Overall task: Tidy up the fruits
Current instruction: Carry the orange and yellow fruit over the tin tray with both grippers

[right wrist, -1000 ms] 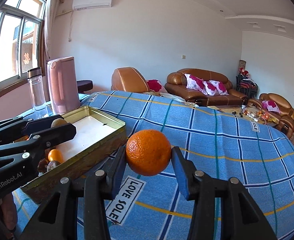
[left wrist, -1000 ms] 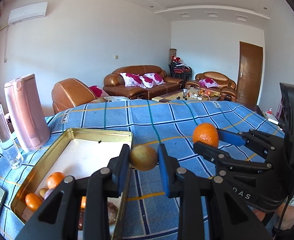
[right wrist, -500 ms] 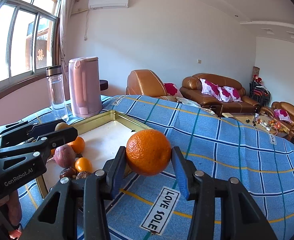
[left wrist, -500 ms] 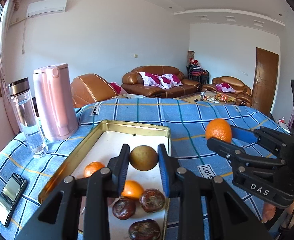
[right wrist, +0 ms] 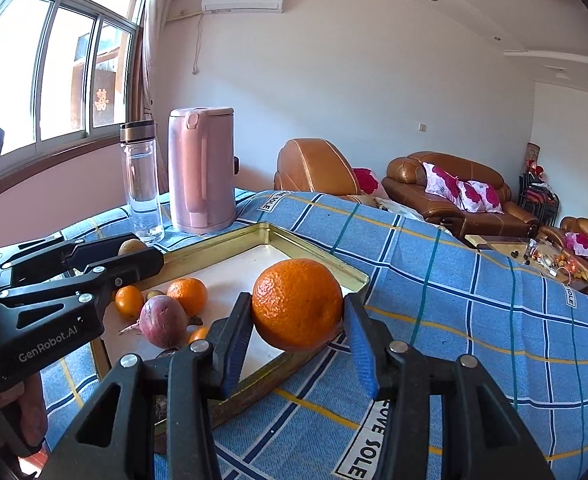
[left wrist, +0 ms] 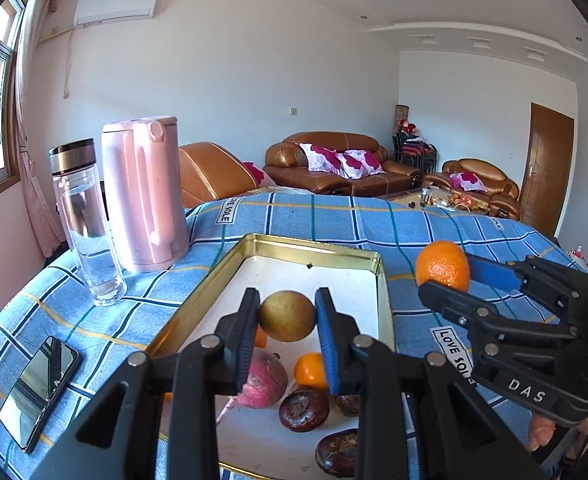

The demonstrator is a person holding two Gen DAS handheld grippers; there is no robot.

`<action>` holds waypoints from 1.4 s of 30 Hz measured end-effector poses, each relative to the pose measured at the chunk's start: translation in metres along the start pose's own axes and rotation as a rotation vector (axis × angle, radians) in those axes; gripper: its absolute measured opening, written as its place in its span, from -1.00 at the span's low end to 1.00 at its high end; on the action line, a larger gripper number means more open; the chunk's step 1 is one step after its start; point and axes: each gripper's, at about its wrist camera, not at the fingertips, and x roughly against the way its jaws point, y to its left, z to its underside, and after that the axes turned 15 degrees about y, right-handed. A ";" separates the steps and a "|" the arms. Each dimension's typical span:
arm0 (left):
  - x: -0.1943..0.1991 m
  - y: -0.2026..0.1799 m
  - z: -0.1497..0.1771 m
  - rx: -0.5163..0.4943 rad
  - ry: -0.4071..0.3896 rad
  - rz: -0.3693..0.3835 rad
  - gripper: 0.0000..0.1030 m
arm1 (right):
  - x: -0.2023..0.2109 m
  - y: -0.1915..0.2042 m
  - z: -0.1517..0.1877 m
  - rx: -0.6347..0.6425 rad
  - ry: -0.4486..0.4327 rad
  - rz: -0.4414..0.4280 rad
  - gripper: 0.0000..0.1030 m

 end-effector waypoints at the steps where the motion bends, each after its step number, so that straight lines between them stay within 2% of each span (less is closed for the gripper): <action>1: -0.001 0.002 0.000 0.004 0.002 -0.001 -0.43 | -0.001 0.002 -0.001 0.003 0.002 -0.001 -0.08; 17: -0.009 0.050 0.010 0.075 0.042 -0.050 -0.43 | -0.019 0.038 -0.005 0.060 0.035 -0.047 -0.08; 31: -0.024 0.055 0.030 0.062 0.103 -0.055 -0.43 | -0.037 0.072 0.006 0.119 0.098 -0.087 -0.08; 42: -0.030 0.058 0.036 0.061 0.126 -0.060 -0.43 | -0.045 0.081 0.011 0.126 0.120 -0.102 -0.08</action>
